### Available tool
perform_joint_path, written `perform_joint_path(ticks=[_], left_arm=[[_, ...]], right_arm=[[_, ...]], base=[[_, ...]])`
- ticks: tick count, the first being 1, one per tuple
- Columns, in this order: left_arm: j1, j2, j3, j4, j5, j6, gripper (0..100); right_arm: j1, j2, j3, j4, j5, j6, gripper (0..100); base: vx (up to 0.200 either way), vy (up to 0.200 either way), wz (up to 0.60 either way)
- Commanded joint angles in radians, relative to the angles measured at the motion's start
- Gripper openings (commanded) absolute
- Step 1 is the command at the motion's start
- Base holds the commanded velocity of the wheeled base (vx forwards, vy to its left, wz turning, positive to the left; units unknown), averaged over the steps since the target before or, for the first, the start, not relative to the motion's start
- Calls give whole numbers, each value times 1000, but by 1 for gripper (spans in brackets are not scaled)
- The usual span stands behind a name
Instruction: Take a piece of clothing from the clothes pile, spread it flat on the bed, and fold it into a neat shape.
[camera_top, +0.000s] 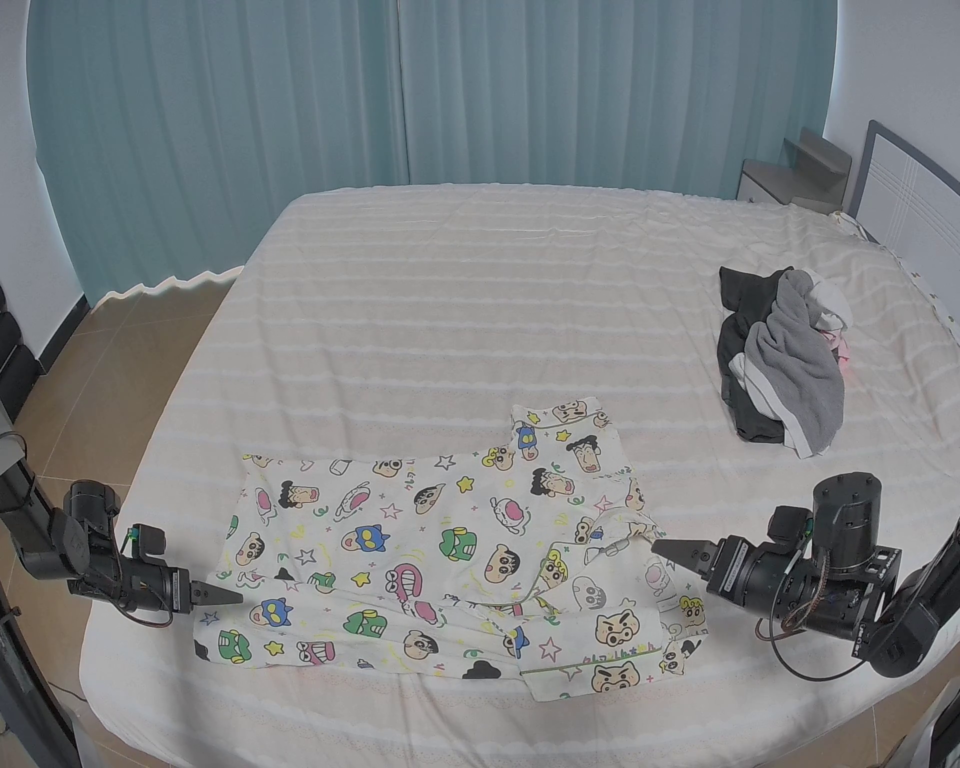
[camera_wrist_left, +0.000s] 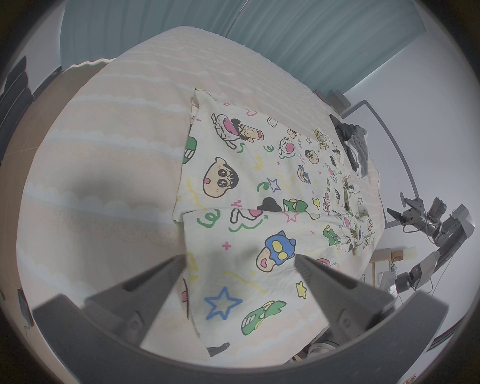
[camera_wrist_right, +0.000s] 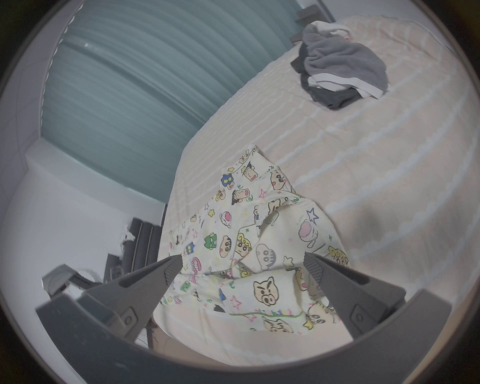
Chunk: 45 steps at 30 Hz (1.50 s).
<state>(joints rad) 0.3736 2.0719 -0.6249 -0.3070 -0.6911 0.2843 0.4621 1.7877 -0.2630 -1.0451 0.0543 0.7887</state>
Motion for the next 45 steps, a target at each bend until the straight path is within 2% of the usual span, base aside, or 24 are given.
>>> perform_joint_path(ticks=[1,4,5,7,9,12,18,28,37,38,45], left_arm=[[10,-24,8,0,-28,-11,100],[27,-61,10,2,-99,-73,100],[27,-62,8,2,-100,-79,100],[28,-105,19,0,-120,-175,100],[31,-124,34,-9,-136,-206,100],[51,-150,63,-7,-176,-212,100],[54,-162,132,-9,-226,-214,100],[82,-170,195,-11,-358,-211,100],[90,-179,218,-20,-367,-204,100],[90,-179,221,-26,-367,-204,100],[90,-167,244,-69,-366,-204,100]], right_arm=[[-54,104,-13,2,73,-106,100],[-79,174,-30,0,125,-174,100],[-79,177,-32,0,128,-177,100],[-72,234,-45,2,174,-230,100],[-66,271,-55,2,199,-273,100],[-69,322,-87,0,233,-327,100],[-65,338,-113,4,325,-342,100],[-68,377,-140,2,325,-355,100],[-56,420,-179,4,326,-368,100],[-54,423,-183,7,326,-368,0],[-53,435,-191,0,329,-367,0]], base=[[0,0,0],[0,0,0],[0,0,0],[0,0,0],[0,0,0],[0,0,0],[0,0,0],[0,0,0],[0,0,0],[0,0,0],[0,0,0]])
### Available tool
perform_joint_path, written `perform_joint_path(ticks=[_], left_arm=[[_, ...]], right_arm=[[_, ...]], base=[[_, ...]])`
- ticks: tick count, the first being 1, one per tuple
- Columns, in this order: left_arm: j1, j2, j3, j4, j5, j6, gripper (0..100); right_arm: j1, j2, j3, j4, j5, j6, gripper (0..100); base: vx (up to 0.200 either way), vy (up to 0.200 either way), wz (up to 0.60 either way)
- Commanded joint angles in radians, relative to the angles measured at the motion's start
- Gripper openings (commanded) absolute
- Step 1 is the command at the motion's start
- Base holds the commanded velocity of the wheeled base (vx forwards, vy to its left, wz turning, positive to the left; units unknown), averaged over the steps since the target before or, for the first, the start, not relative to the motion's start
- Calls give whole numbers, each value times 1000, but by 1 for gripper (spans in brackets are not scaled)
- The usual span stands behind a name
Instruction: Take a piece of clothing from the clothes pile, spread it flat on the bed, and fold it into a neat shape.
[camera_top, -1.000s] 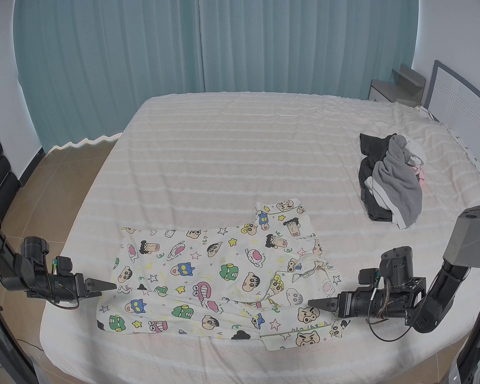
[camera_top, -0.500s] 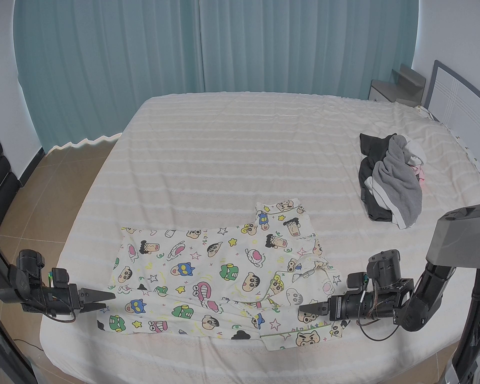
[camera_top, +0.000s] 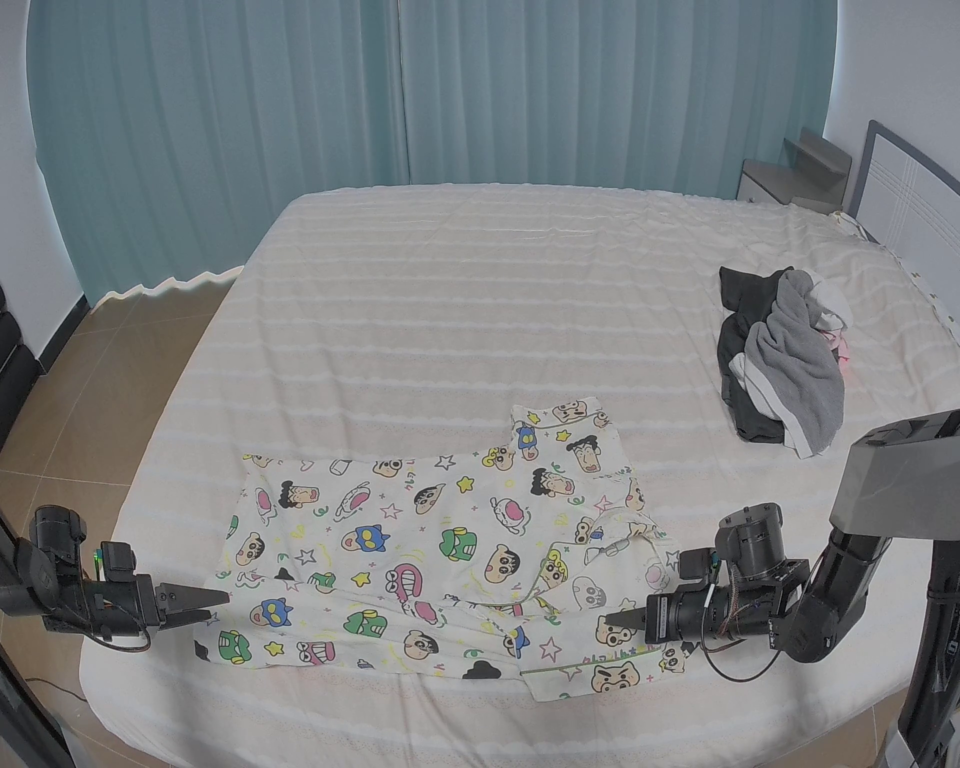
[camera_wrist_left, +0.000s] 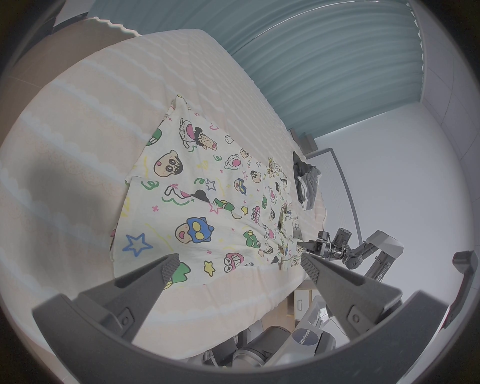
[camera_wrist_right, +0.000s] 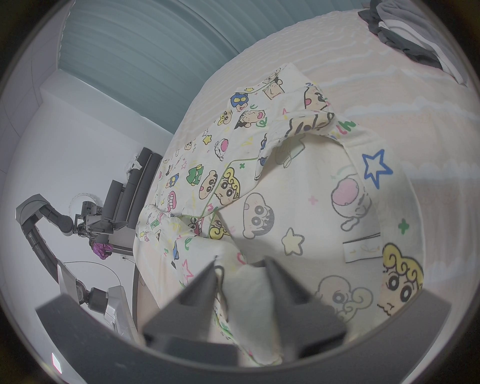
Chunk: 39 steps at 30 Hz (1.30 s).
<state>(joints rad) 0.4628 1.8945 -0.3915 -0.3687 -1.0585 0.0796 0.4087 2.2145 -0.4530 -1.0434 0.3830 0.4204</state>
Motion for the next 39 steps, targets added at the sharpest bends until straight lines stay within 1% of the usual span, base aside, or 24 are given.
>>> perform_joint_path(ticks=[1,6,10,15,17,18,29,31,32,39], left_arm=[[0,12,13,-10,0,0,100],[0,14,17,-16,0,0,100],[0,15,17,-16,0,0,100],[4,15,16,-16,0,0,100],[4,15,16,-16,0,0,100],[7,15,16,-16,0,0,100],[10,23,14,-18,2,5,100],[10,25,16,-33,2,5,100],[10,26,17,-36,2,5,100],[10,25,10,-45,5,2,100]], right_arm=[[1,8,-1,-3,1,1,0],[-10,-2,5,-6,2,4,0],[-19,-10,11,-37,4,9,0],[-33,-1,39,-184,2,23,0],[-33,-1,39,-184,2,23,0],[-36,2,42,-224,-3,24,0],[-39,16,34,-233,-9,14,0],[-39,27,30,-234,-21,11,0],[-39,28,28,-234,-22,11,100],[-42,11,36,-236,-27,12,100]], base=[[0,0,0],[0,0,0],[0,0,0],[0,0,0],[0,0,0],[0,0,0],[0,0,0],[0,0,0],[0,0,0],[0,0,0]])
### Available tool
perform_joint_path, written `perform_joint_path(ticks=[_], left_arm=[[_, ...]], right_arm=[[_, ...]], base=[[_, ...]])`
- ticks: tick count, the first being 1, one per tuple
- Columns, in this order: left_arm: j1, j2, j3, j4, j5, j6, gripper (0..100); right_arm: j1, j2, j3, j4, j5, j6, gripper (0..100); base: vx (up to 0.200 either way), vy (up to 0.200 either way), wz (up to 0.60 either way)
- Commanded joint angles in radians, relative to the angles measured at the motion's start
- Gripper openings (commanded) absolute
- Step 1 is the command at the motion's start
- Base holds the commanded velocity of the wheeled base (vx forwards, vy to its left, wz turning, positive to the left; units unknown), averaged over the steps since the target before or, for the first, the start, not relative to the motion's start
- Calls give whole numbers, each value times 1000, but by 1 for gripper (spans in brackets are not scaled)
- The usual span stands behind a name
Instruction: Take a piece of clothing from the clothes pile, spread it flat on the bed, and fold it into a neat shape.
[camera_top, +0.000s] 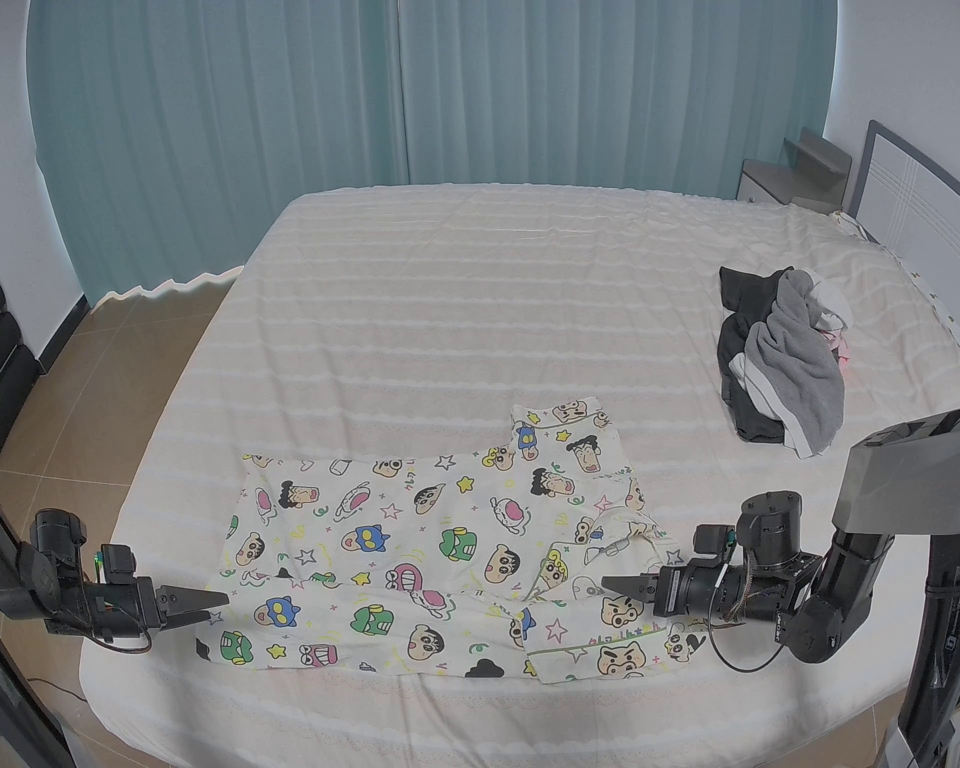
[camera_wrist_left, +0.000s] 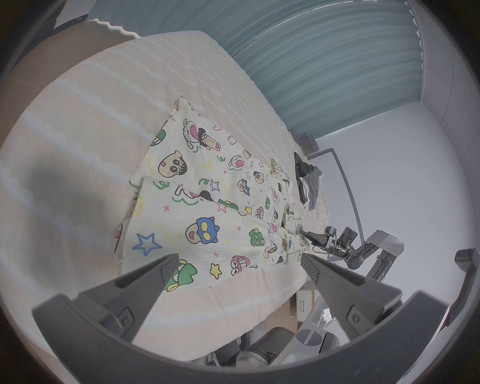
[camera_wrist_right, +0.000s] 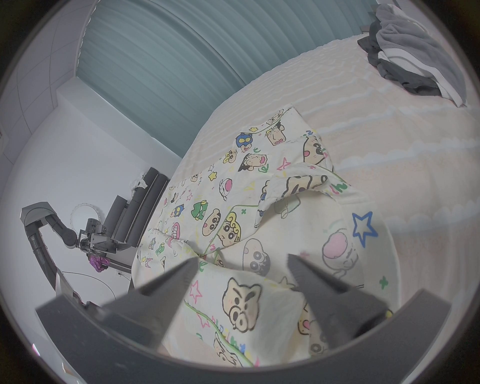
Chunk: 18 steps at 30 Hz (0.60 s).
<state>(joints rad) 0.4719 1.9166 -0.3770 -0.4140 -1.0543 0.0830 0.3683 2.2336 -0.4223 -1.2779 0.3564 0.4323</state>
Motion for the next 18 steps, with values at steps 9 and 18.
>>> perform_joint_path(ticks=[9,18], left_arm=[[2,-13,3,-2,-6,-2,100],[7,-14,7,0,-6,1,100]], right_arm=[[-52,-154,96,-5,-28,9,100],[-65,-227,168,-5,-36,9,100]], base=[[111,0,0],[89,0,0]])
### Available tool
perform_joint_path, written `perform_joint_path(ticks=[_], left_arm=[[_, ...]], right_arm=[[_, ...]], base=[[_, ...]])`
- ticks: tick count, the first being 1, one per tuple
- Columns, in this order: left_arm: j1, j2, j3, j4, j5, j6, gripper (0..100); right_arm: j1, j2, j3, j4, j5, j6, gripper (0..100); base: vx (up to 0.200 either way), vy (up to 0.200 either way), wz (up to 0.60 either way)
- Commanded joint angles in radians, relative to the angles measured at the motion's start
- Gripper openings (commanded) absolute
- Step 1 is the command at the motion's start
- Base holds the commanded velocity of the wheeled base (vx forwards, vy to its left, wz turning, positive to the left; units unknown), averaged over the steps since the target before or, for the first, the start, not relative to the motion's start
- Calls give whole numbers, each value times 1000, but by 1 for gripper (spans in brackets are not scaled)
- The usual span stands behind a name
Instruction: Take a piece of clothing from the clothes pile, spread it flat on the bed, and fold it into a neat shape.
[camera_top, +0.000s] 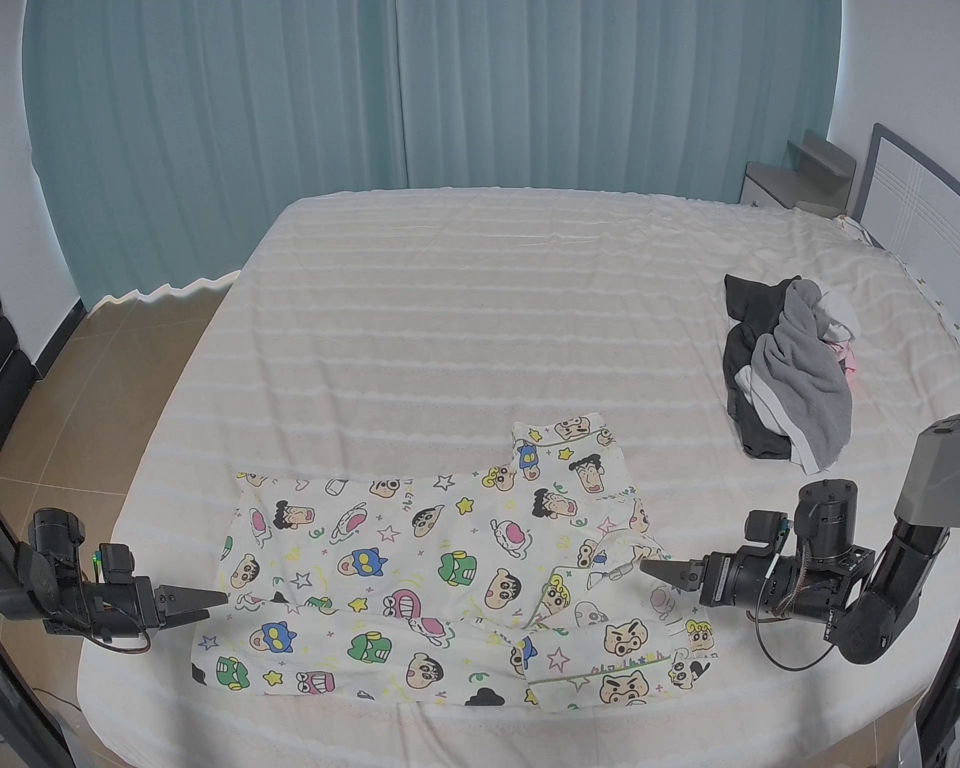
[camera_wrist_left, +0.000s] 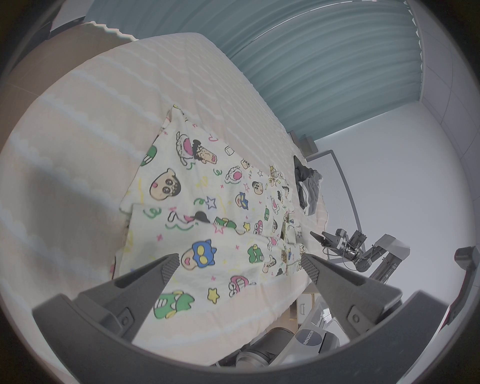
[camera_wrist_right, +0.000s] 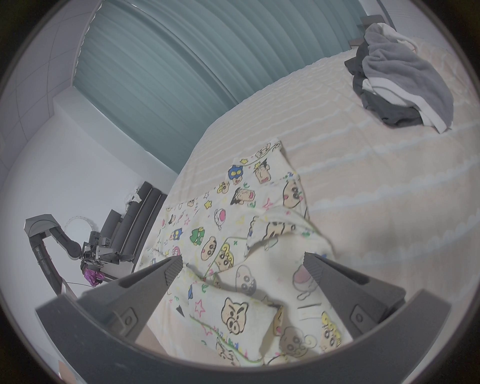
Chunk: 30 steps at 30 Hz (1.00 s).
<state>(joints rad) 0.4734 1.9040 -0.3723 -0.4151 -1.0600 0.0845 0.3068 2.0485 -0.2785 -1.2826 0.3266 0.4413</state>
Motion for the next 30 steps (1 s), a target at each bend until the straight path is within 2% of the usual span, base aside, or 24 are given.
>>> perform_joint_path(ticks=[1,9,13,19,30], left_arm=[[5,-2,6,-1,0,0,100],[5,0,15,-1,-15,6,100],[5,7,23,-1,-15,46,100],[5,10,23,1,-15,49,100],[5,13,10,1,-14,43,100]], right_arm=[[-2,-37,25,0,-15,1,100],[5,-19,16,0,-34,4,100],[8,-22,15,0,-34,4,100],[9,-30,16,0,-34,2,100],[11,-30,16,0,-34,4,100]], base=[[0,0,0],[0,0,0],[0,0,0],[-200,0,0],[0,0,0]])
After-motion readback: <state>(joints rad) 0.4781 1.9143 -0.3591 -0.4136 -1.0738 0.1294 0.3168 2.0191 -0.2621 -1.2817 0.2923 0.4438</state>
